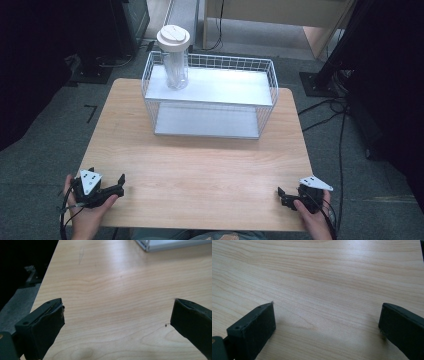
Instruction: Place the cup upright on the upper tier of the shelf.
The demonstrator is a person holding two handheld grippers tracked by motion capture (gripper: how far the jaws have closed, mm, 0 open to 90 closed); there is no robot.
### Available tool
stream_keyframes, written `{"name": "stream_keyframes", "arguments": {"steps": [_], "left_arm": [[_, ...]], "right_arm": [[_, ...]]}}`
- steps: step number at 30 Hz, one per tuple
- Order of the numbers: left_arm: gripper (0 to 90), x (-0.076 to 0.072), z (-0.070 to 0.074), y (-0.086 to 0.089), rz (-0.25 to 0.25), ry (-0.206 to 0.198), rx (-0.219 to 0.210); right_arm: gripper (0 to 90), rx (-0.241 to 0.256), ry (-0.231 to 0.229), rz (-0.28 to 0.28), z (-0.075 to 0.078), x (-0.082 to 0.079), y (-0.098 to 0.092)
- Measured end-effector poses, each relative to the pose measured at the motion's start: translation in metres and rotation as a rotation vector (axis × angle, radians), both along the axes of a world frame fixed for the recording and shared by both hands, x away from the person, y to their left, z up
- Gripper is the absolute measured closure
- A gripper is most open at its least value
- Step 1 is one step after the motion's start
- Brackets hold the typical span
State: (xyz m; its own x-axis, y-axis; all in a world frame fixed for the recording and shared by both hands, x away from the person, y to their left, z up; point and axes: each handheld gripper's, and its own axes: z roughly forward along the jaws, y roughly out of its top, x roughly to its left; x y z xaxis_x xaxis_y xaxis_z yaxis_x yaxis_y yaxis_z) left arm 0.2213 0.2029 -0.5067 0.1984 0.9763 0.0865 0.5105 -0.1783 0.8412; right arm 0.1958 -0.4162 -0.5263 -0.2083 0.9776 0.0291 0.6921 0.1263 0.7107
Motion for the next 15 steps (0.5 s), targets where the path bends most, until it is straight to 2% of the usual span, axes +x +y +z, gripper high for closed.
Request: {"name": "stream_keyframes", "arguments": {"steps": [2,7,10,12,15], "left_arm": [[0.0,0.0027,-0.0025,-0.0004,0.001,0.032,0.01],[0.0,0.0071,-0.0064,-0.0033,-0.007,0.074,0.035],[0.0,0.0088,-0.0079,-0.005,-0.009,0.089,0.048],[0.0,0.0104,-0.009,-0.0061,-0.017,0.114,0.06],[0.0,0.0115,-0.0092,-0.0067,-0.02,0.123,0.065]], "right_arm": [[0.6,0.0,0.0,0.0,0.0,0.0,0.0],[0.6,-0.001,0.0,0.0,0.0,0.0,0.0],[0.6,0.0,0.0,0.0,0.0,0.0,0.0],[0.6,0.0,0.0,0.001,0.0,0.0,0.0],[0.6,0.0,0.0,0.0,0.0,0.0,0.0]]}}
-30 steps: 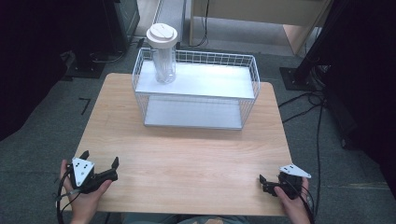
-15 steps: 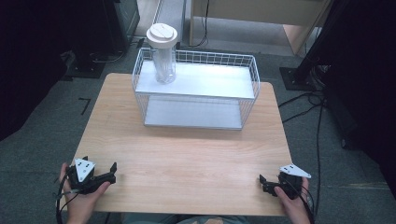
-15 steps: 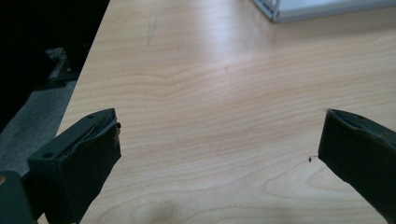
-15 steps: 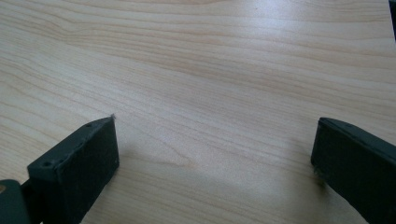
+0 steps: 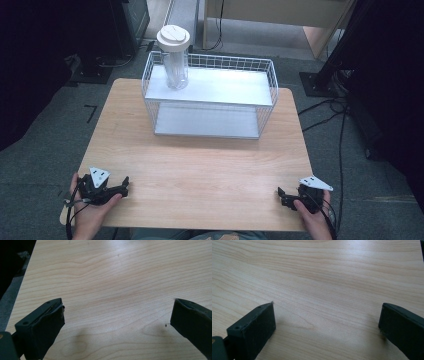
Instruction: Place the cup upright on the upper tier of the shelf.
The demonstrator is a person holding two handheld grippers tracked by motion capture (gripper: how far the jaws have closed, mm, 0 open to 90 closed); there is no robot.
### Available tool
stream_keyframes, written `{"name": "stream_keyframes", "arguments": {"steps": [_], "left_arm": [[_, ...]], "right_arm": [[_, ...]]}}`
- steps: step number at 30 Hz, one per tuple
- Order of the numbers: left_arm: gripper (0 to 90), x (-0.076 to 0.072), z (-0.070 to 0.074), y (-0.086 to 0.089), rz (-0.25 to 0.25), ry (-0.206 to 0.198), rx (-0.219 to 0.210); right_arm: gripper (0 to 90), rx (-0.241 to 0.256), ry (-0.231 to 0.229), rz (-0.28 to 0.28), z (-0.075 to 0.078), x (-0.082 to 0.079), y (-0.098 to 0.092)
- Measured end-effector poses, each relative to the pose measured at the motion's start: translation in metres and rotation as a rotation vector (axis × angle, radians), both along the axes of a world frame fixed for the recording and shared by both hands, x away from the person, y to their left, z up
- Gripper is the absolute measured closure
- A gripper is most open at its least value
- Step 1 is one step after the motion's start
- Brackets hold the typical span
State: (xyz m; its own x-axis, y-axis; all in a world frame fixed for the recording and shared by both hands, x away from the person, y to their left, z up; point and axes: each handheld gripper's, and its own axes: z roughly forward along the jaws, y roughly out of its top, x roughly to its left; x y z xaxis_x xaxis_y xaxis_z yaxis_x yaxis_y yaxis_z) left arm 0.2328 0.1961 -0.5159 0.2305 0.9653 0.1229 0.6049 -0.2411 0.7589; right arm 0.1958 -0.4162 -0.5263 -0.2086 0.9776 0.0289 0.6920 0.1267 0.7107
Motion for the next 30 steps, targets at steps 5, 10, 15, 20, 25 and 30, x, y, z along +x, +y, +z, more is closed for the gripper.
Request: {"name": "stream_keyframes", "arguments": {"steps": [5,10,15,20,25,30], "left_arm": [[0.0,0.005,-0.002,-0.002,0.021,0.051,0.038],[0.0,0.006,-0.002,-0.002,0.014,0.062,0.03],[0.0,0.015,-0.003,0.003,-0.018,0.138,-0.081],[0.0,0.015,-0.003,0.003,-0.02,0.138,-0.08],[0.0,0.015,-0.003,0.003,-0.015,0.139,-0.081],[0.0,0.015,-0.003,0.002,-0.008,0.139,-0.082]], "right_arm": [[0.6,0.0,0.0,0.0,0.0,0.0,0.0],[0.6,0.0,0.0,0.0,0.0,0.0,0.0],[0.6,0.0,0.001,0.0,0.0,0.0,0.0],[0.6,0.0,0.001,0.0,0.0,0.0,0.0],[0.6,0.0,0.0,0.0,0.0,0.0,0.0],[0.6,-0.001,0.0,0.0,0.0,0.0,0.0]]}}
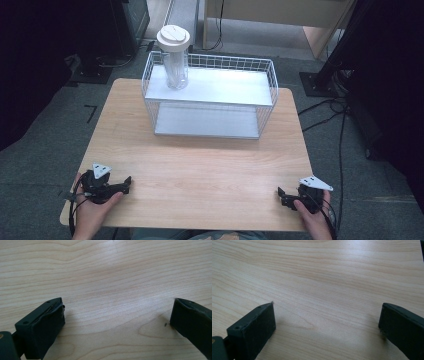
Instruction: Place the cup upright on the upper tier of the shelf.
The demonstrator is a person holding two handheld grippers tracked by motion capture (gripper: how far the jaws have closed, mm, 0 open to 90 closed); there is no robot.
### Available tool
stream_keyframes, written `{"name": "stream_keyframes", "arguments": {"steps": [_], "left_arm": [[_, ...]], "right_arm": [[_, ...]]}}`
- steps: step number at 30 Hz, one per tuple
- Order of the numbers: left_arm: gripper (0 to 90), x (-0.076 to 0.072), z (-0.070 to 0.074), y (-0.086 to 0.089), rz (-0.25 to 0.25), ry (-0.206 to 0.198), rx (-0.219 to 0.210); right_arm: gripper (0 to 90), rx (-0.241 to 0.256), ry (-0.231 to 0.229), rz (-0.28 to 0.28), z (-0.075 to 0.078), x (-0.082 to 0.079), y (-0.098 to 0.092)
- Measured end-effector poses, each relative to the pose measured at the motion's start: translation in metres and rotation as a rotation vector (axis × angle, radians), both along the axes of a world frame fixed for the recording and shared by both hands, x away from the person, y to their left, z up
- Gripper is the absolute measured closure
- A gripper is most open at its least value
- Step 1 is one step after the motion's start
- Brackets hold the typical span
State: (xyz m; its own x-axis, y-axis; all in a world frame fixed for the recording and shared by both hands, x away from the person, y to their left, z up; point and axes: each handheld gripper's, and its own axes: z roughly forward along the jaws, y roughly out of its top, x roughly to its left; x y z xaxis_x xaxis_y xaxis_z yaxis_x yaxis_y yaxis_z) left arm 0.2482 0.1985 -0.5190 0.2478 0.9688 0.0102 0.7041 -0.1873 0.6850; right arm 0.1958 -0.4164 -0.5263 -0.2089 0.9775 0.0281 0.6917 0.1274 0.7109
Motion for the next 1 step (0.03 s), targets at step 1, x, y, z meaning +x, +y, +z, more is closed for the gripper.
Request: {"name": "stream_keyframes", "arguments": {"steps": [1], "left_arm": [[0.0,0.0,0.0,0.0001,0.003,0.0,0.001]], "right_arm": [[0.5,-0.001,0.001,0.001,0.0,0.0,0.0002]]}}
